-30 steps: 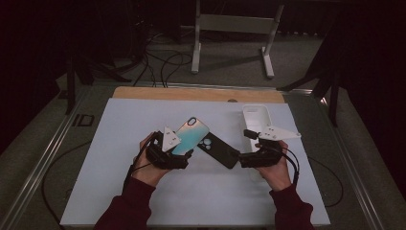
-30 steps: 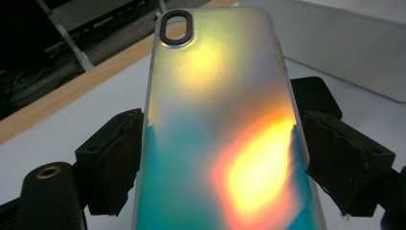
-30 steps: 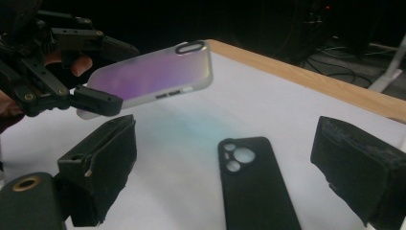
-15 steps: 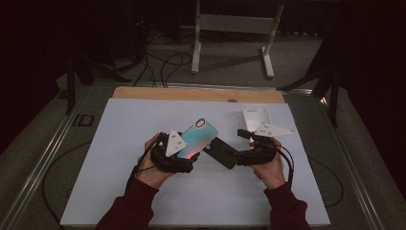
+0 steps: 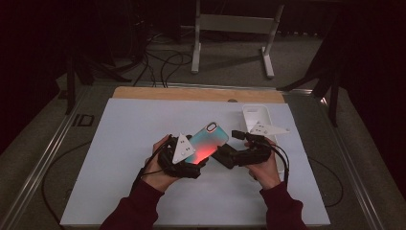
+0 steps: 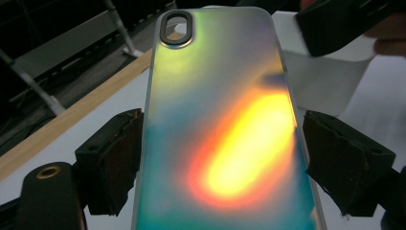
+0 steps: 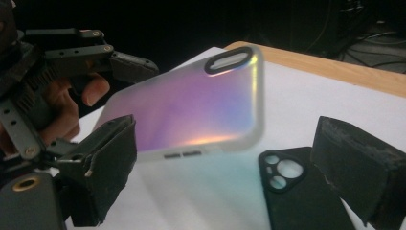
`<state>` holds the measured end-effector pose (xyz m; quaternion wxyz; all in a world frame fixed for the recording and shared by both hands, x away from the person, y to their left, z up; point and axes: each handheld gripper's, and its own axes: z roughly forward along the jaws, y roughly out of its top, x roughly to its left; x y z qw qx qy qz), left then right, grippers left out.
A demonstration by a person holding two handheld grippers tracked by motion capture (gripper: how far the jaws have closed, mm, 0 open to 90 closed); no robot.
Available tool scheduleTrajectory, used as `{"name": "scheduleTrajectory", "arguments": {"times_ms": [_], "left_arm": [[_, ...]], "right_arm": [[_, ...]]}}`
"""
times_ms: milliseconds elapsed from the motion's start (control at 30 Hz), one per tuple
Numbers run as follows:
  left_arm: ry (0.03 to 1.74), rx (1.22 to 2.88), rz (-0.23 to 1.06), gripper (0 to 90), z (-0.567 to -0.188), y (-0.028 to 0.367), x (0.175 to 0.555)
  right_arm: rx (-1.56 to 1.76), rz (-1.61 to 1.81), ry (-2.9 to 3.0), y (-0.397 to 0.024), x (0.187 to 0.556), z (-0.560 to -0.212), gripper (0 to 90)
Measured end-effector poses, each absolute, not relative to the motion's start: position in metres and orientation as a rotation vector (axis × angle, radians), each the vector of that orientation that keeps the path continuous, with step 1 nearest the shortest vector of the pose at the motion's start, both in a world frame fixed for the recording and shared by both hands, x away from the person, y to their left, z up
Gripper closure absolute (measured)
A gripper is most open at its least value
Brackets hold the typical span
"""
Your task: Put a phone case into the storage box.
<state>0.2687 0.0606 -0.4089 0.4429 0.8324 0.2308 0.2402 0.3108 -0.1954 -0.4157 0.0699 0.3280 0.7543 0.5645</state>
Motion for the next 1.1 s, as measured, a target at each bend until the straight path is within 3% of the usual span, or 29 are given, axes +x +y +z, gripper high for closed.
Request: {"name": "scheduleTrajectory", "arguments": {"times_ms": [267, 433, 467, 567, 600, 733, 767, 800, 1100], "left_arm": [[0.528, 2.054, 0.588, 16.7, -0.408, 0.054, 0.265], [0.513, 2.037, 0.578, 16.7, -0.408, 0.053, 0.263], [0.511, 2.037, 0.583, 16.7, -0.408, 0.052, 0.263], [0.512, 2.05, 0.585, 16.7, -0.41, 0.052, 0.264], [0.512, 2.05, 0.584, 16.7, -0.411, 0.052, 0.264], [0.51, 2.061, 0.586, 16.7, -0.414, 0.05, 0.264], [0.517, 2.071, 0.587, 16.7, -0.416, 0.048, 0.265], [0.517, 2.071, 0.587, 16.8, -0.416, 0.048, 0.265], [0.542, 2.116, 0.652, 16.3, -0.422, 0.041, 0.267]], "right_arm": [[0.987, 1.746, 2.301, -0.192, 0.311, -0.415, 13.2], [0.975, 1.797, 2.37, -0.19, 0.31, -0.415, 26.8], [0.982, 1.802, 2.383, -0.189, 0.309, -0.415, 34.0], [0.984, 1.807, 2.39, -0.189, 0.309, -0.415, 35.9], [1.052, 1.839, 2.384, -0.19, 0.311, -0.414, 52.6], [1.049, 1.856, 2.401, -0.19, 0.31, -0.411, 63.3], [1.038, 1.875, 2.405, -0.189, 0.309, -0.41, 72.0], [1.028, 1.878, 2.405, -0.189, 0.309, -0.409, 74.4], [1.064, 1.831, 2.42, -0.183, 0.308, -0.409, 80.6]]}}
